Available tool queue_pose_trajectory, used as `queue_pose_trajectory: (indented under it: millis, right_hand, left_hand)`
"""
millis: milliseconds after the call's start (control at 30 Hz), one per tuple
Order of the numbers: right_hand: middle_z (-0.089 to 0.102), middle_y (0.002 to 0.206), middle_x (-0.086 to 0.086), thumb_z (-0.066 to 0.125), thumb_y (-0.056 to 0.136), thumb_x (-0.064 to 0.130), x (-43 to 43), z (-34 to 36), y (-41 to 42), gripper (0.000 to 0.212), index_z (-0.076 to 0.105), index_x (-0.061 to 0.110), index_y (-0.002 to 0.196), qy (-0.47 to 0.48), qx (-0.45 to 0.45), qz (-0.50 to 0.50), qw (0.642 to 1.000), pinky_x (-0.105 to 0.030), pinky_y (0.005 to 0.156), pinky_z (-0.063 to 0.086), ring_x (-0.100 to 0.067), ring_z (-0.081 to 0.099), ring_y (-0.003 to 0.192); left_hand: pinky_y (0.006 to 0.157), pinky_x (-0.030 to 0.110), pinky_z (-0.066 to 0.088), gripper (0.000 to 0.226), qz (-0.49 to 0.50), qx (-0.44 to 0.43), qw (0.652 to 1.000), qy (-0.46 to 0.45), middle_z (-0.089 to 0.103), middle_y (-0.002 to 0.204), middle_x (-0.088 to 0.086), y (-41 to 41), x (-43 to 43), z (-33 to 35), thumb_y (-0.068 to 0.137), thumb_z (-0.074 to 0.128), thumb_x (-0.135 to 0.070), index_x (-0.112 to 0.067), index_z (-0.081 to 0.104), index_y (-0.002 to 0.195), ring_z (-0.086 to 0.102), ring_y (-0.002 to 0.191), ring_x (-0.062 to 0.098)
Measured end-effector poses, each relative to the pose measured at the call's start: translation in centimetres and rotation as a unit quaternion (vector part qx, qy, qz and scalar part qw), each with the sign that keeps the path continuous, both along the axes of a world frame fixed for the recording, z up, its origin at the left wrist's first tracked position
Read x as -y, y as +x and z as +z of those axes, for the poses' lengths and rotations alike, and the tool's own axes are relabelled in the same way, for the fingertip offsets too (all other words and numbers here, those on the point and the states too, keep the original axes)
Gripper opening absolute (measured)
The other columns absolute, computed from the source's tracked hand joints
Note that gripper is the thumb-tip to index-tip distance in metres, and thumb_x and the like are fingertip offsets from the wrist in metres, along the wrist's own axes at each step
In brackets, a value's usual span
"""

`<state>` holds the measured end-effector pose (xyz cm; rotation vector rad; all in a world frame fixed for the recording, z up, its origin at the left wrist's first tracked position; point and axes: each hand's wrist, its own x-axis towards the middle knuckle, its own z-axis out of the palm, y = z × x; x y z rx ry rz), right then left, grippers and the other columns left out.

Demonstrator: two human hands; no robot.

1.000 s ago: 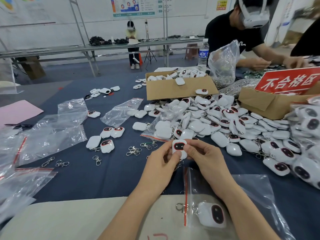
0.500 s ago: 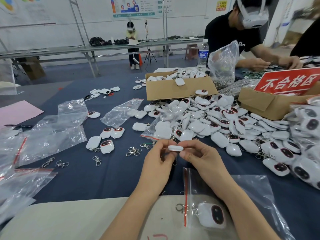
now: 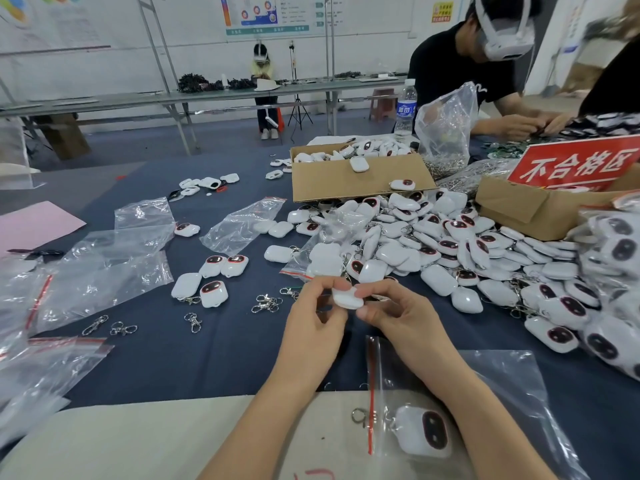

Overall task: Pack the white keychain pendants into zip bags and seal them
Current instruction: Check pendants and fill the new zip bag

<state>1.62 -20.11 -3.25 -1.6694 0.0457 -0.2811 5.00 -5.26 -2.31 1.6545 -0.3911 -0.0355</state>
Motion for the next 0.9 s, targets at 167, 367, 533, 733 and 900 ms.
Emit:
queue_pose_trajectory:
  millis: [167,367,533,733,900]
  right_hand:
    - [0.075,0.101,0.004,0.069,0.094,0.016,0.21,-0.19,0.05,0.024,0.072,0.04,0.096,0.031,0.04,-0.015,0.999,-0.032,0.086,0.059,-0.019,0.071,0.091]
    - [0.077,0.095,0.004,0.074,0.087,0.029,0.22,-0.22,0.1,0.007,0.074,0.036,0.089,0.052,0.07,-0.009,0.996,-0.021,0.077,0.057,-0.008,0.071,0.086]
    - [0.077,0.097,0.002,0.069,0.092,0.016,0.42,-0.31,0.13,0.022,0.074,0.037,0.088,0.038,0.072,-0.008,0.997,-0.023,0.082,0.056,-0.012,0.073,0.094]
    - [0.077,0.106,0.006,0.074,0.087,0.009,-0.15,0.09,-0.07,0.02,0.079,0.029,0.089,0.064,0.053,-0.012,0.996,-0.01,0.081,0.051,-0.006,0.073,0.096]
    - [0.076,0.11,0.007,0.074,0.087,0.006,-0.26,0.29,-0.12,0.019,0.081,0.024,0.088,0.077,0.014,-0.023,0.997,-0.01,0.081,0.05,-0.003,0.072,0.097]
  left_hand:
    - [0.085,0.01,0.047,0.021,-0.041,0.007,0.999,-0.013,0.073,0.107,-0.014,-0.31,0.29,0.32,0.103,0.056,-0.018,-0.027,0.068,0.117,0.067,0.101,0.0]
    - [0.09,0.02,0.052,0.021,-0.045,0.014,0.998,-0.033,0.077,0.106,-0.008,0.09,0.07,0.28,0.099,0.062,-0.01,-0.022,0.077,0.108,0.07,0.104,0.007]
    - [0.088,0.01,0.048,0.029,-0.047,0.019,0.998,-0.046,0.077,0.105,-0.009,0.12,-0.11,0.42,0.094,0.066,-0.002,-0.025,0.081,0.103,0.07,0.104,0.004]
    - [0.091,0.017,0.051,0.027,-0.051,-0.037,0.996,-0.064,0.077,0.107,-0.009,0.02,-0.14,0.23,0.1,0.059,-0.005,-0.025,0.074,0.109,0.07,0.106,0.005]
    - [0.104,0.029,0.05,0.036,-0.065,-0.11,0.985,-0.114,0.073,0.123,-0.002,0.55,-0.33,-0.04,0.102,0.052,0.002,-0.02,0.067,0.125,0.066,0.119,0.012]
